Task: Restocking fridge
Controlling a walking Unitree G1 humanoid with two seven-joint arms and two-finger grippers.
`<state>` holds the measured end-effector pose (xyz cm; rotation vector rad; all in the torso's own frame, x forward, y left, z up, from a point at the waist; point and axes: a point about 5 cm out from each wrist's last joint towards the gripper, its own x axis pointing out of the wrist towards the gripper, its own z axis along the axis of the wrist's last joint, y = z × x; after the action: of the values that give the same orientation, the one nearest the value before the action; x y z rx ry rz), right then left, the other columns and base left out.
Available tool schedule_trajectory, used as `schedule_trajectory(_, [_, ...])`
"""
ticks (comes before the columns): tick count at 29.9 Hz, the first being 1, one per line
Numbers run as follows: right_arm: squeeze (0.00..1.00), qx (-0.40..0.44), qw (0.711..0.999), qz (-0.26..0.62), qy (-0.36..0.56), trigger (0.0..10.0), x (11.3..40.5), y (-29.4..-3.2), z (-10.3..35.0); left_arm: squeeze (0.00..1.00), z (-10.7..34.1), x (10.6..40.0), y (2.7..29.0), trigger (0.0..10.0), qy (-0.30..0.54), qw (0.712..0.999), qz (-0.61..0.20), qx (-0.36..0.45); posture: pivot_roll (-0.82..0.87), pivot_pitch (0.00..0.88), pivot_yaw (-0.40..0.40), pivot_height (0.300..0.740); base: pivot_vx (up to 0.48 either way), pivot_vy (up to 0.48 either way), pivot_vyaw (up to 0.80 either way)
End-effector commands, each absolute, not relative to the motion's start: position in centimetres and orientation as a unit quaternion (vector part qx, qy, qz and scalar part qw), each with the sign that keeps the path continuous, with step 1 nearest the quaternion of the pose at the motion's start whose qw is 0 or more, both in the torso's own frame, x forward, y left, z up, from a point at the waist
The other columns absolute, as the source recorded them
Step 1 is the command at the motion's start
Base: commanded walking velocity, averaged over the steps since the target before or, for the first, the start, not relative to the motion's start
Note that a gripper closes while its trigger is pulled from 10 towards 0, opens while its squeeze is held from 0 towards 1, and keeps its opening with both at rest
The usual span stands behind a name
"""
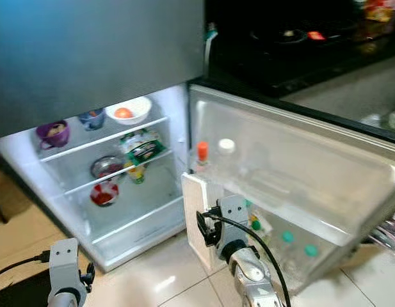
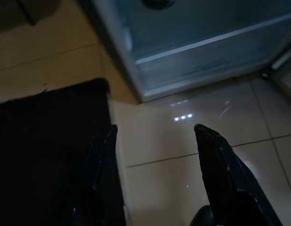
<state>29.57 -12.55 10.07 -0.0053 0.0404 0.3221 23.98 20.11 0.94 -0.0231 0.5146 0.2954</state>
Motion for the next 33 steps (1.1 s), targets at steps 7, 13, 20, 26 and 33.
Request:
schedule_trajectory(7, [0.0, -0.004, 0.988, 0.151, 0.017, 10.0, 29.56, -12.74, 9.85, 0.0, 0.29, 23.38, 20.23, 10.0, 0.271, 0.952, 0.146, -0.006, -0.07, 0.13, 0.058, 0.736, 0.0, 0.0, 0.78])
schedule_trajectory(13, [0.0, -0.005, 0.988, 0.15, 0.017, 10.0, 29.58, -12.76, 9.86, 0.0, 0.32, 23.4, 20.21, 10.0, 0.27, 0.952, 0.145, -0.006, -0.07, 0.13, 0.058, 0.736, 0.0, 0.0, 0.78])
schedule_trajectory(20, [0.0, -0.006, 0.988, 0.152, 0.018, 10.0, 29.61, -12.76, 9.82, 0.0, 0.33, 23.42, 20.18, 10.0, 0.27, 0.952, 0.145, -0.006, -0.07, 0.127, 0.056, 0.736, 0.0, 0.0, 0.78])
schedule_trajectory(26, [0.0, -0.006, 0.988, 0.151, 0.018, 10.0, 29.6, -12.79, 9.81, 0.0, 0.3, 23.42, 20.15, 10.0, 0.271, 0.952, 0.145, -0.006, -0.07, 0.126, 0.056, 0.736, 0.0, 0.0, 0.78])
schedule_trajectory(33, [0.0, -0.006, 0.989, 0.146, 0.021, 10.0, 29.6, -12.96, 9.67, 0.0, 0.26, 23.42, 20.07, 10.0, 0.274, 0.951, 0.146, -0.007, -0.07, 0.132, 0.055, 0.736, 0.0, 0.0, 0.78])
